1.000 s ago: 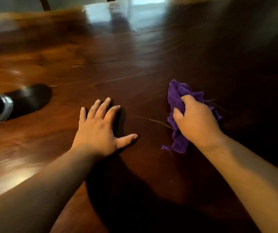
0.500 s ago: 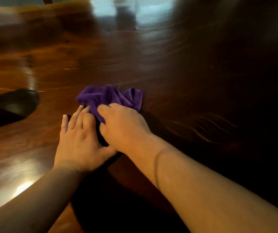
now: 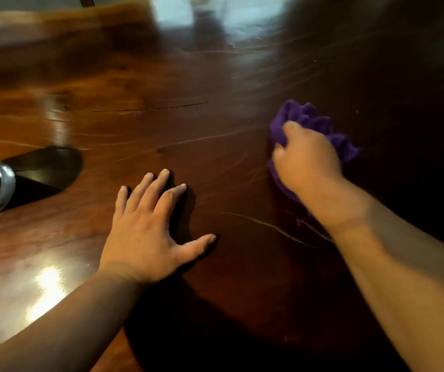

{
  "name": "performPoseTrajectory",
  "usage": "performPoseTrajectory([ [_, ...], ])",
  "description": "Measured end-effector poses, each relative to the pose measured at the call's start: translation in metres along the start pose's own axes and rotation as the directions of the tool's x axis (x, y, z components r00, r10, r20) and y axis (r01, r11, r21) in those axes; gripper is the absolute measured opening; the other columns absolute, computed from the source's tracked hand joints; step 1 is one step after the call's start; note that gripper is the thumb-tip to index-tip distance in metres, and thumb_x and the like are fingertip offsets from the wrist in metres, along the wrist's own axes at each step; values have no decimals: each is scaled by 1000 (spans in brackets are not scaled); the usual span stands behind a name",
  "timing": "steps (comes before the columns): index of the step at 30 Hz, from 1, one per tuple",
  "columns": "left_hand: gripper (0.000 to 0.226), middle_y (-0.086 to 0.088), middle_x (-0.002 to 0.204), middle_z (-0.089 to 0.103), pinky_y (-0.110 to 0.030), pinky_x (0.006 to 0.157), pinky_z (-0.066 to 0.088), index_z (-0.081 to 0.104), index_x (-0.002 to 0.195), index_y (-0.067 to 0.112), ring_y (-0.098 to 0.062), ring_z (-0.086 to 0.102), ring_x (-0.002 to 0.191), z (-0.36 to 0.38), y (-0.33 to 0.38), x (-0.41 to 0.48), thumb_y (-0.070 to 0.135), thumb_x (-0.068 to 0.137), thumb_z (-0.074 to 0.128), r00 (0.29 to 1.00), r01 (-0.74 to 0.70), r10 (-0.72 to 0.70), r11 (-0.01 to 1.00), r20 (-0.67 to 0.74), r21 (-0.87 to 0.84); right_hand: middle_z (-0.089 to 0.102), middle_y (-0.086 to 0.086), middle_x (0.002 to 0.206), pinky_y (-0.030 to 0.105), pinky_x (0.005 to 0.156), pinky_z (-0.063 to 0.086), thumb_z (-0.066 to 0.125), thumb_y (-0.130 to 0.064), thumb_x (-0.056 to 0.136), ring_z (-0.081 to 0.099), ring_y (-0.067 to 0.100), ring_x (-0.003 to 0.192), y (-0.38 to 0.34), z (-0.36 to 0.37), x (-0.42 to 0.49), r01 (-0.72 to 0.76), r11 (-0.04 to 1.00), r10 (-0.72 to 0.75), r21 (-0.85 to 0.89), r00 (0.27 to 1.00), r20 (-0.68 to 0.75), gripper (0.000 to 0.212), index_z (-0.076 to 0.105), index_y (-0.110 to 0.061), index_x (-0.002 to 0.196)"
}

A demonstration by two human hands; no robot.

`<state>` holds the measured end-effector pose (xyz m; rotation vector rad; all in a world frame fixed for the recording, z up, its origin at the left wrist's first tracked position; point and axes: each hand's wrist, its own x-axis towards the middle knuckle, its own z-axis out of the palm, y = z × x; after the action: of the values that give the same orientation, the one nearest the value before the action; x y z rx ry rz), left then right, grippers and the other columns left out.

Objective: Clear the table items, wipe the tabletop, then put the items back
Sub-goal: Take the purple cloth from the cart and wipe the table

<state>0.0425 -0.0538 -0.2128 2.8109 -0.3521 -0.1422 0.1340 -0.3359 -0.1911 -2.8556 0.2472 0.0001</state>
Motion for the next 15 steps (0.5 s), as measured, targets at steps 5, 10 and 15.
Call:
performPoseTrajectory([
  [5,112,-13,163,35,-61,121,13,45,144,15,-32,28,151,6,-1,-2,95,65,50,988,103,-106,994,-110,-32,68,7,98,37,63,38,54,-26,89,66,35,90,-117,38,-46,333,936,-345,113,933,107,7,53,-27,96],
  [10,115,-18,163,33,-64,121,11,36,141,13,-35,21,153,9,-5,-3,96,62,49,990,114,-114,993,-88,-1,51,-6,80,38,60,40,60,-32,88,61,26,78,-111,26,-86,428,857,-498,286,830,250,21,38,-33,89],
  [15,116,-12,165,31,-64,121,10,41,143,25,-30,16,155,10,-3,-1,105,59,46,991,112,-108,993,-83,41,69,9,96,43,71,52,58,-36,87,66,38,91,-26,4,-72,229,962,-256,150,946,196,17,53,-25,100],
])
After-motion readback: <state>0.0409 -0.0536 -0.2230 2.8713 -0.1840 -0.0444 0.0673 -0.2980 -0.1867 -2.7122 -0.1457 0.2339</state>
